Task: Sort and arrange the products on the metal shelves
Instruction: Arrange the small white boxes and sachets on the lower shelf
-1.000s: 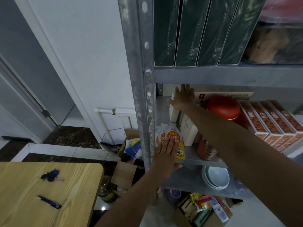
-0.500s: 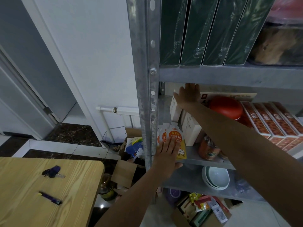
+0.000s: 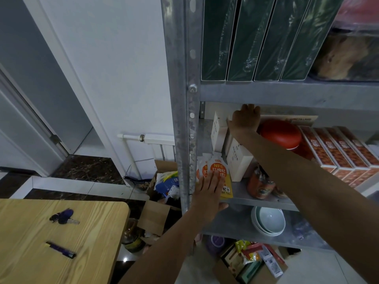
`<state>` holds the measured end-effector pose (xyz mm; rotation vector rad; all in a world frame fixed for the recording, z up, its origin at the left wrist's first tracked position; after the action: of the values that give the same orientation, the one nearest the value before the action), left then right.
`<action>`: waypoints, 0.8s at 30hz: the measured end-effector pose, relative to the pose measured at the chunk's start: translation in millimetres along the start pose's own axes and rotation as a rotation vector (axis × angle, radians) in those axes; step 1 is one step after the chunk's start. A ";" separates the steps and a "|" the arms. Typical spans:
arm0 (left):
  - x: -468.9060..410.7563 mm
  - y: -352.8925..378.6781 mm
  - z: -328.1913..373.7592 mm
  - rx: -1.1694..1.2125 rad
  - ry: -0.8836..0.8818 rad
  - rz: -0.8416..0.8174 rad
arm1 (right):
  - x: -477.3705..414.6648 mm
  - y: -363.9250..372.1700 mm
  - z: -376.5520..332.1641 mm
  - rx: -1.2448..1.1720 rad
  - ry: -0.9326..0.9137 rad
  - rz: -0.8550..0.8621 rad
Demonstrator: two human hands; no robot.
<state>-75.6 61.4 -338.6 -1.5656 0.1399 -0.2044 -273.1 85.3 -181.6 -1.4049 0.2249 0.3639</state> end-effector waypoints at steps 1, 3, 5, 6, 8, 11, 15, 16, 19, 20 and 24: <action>0.1 0.4 -0.2 0.001 0.000 -0.001 | 0.2 0.3 -0.2 0.010 -0.002 -0.001; 0.1 0.6 -0.3 0.004 0.004 -0.002 | 1.5 0.2 -0.2 0.023 -0.006 -0.015; -0.1 0.8 -0.5 0.012 0.003 -0.006 | 4.6 1.0 -0.3 0.038 -0.013 -0.045; -0.3 0.7 -0.7 0.016 0.002 -0.010 | 6.4 2.3 -0.1 0.040 -0.011 -0.061; -0.5 0.7 -0.7 0.022 0.000 -0.017 | 10.7 5.6 0.1 0.018 -0.006 -0.079; -0.2 1.1 -0.5 0.027 0.003 -0.022 | 14.6 7.0 0.7 -0.028 0.008 -0.091; 0.1 0.9 -0.6 0.013 0.009 -0.018 | 14.8 4.6 4.2 -0.077 0.028 -0.057; 0.0 1.1 -0.5 0.014 0.008 -0.020 | 14.0 3.3 5.6 -0.097 0.032 -0.035; 0.1 1.2 -0.1 0.016 0.006 -0.025 | 10.9 -2.0 9.6 -0.154 0.035 0.020; 0.2 1.2 -0.2 0.017 0.006 -0.025 | 9.8 -4.6 10.6 -0.176 0.038 0.033; -0.6 2.2 -0.8 0.017 0.011 -0.033 | 4.9 -17.5 16.5 -0.258 0.067 0.111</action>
<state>-76.3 60.8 -340.9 -1.5507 0.1206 -0.2393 -263.0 99.9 -164.7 -1.6640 0.3203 0.4496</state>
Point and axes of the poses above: each hand's wrist, its own x-axis away from the middle knuckle, its own y-axis out of the palm, z = x × y, the point moved 5 cm from there along -x, towards the middle knuckle, and after that the axes turned 15 degrees about y, right-handed, at the moved point
